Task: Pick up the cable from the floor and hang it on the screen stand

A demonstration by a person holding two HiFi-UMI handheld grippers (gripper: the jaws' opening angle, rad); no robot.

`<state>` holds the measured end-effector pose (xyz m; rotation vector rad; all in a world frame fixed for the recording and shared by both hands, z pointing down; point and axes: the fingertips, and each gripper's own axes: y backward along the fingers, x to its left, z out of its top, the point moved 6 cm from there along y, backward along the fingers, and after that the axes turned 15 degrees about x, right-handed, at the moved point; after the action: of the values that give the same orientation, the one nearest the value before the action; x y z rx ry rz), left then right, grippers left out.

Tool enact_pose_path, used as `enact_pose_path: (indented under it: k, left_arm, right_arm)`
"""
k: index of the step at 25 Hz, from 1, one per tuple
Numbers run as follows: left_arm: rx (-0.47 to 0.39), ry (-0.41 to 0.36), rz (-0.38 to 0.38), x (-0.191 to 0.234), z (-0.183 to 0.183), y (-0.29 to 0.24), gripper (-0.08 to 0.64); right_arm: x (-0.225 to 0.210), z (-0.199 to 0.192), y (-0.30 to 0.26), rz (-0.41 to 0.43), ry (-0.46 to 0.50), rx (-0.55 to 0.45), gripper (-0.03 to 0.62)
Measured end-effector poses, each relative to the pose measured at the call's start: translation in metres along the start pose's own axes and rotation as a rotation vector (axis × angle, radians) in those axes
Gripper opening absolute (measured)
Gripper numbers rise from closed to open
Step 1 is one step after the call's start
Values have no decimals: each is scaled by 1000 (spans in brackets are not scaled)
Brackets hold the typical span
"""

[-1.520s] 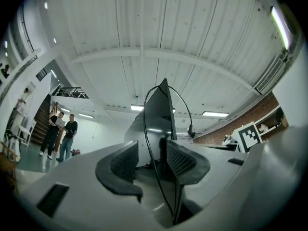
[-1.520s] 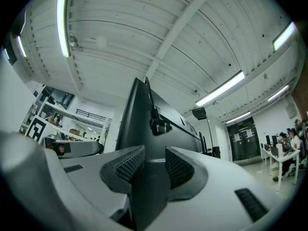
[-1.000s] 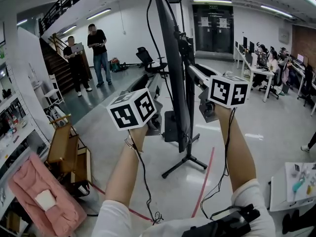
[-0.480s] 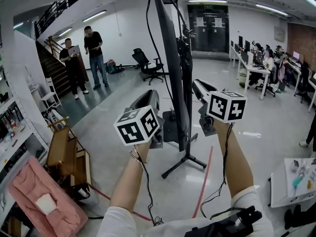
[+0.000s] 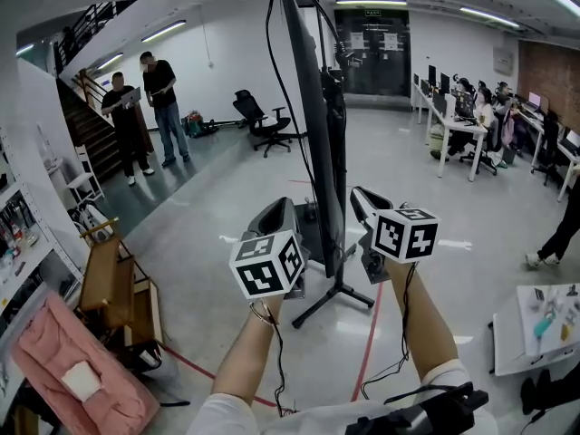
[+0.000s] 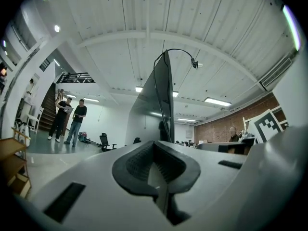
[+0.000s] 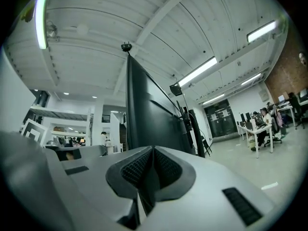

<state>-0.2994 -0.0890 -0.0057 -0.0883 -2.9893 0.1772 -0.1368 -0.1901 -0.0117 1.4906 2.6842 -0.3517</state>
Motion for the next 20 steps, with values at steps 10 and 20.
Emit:
enact_pose_path:
  k: [10, 20]
  left_arm:
    - [45, 13, 13, -16, -36, -2, 5]
    - [43, 24, 50, -24, -36, -7, 5]
  right_arm:
    - [6, -33, 3, -18, 31, 43, 17]
    - [3, -34, 3, 5, 82, 69, 17]
